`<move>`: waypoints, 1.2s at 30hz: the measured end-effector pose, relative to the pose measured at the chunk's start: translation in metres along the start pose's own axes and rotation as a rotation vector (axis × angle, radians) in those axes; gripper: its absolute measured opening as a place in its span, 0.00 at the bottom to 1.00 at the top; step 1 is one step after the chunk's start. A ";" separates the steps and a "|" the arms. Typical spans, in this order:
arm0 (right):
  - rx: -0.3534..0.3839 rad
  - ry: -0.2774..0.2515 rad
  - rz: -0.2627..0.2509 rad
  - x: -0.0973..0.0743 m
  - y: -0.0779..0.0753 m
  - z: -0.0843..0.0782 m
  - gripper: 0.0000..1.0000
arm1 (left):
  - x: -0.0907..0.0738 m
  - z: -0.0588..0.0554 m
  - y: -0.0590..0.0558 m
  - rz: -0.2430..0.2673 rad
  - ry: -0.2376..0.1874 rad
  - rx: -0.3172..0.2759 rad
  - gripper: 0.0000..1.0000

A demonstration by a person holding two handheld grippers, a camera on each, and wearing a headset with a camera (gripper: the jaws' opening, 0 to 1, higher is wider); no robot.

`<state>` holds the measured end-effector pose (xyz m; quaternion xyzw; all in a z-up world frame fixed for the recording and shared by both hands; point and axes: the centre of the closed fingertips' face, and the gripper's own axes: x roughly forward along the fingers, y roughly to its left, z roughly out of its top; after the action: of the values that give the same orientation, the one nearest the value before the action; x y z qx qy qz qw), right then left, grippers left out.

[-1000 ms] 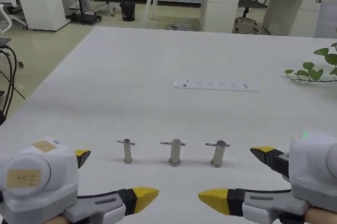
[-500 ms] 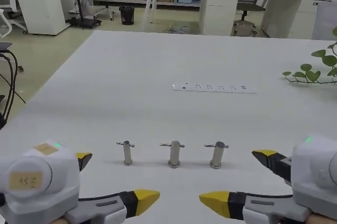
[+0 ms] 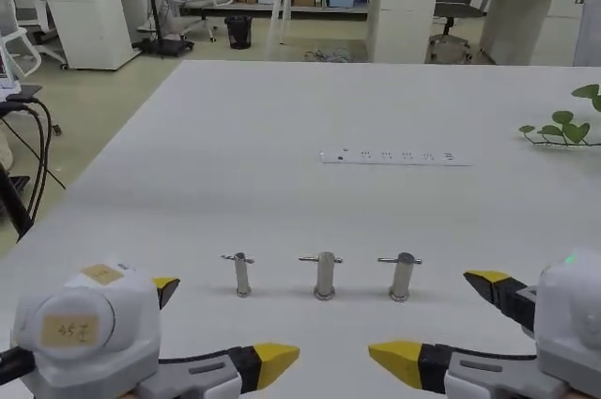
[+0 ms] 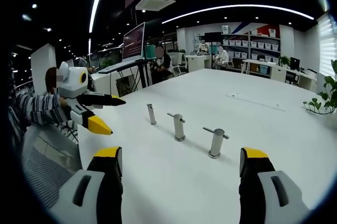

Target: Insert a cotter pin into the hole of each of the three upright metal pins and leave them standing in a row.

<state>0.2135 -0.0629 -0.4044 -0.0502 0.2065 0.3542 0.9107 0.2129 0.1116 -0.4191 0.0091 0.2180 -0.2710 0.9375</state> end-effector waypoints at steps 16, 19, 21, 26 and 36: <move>0.011 -0.033 -0.007 0.002 -0.001 0.002 0.90 | -0.002 0.002 0.003 0.011 -0.010 -0.004 0.99; 0.025 -0.034 -0.005 0.002 -0.001 0.000 0.90 | -0.001 0.001 0.003 0.013 -0.006 -0.005 0.99; 0.023 -0.037 -0.007 0.003 -0.002 0.000 0.90 | -0.001 0.002 0.003 0.012 -0.008 -0.004 0.99; 0.036 -0.059 -0.004 0.003 -0.001 0.003 0.90 | -0.001 0.003 0.004 0.015 -0.014 -0.005 0.99; 0.031 -0.065 -0.019 0.003 -0.005 0.004 0.90 | 0.000 0.002 0.002 0.011 -0.011 -0.003 0.99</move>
<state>0.2203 -0.0641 -0.4027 -0.0264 0.1817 0.3437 0.9210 0.2147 0.1134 -0.4176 0.0077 0.2131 -0.2655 0.9402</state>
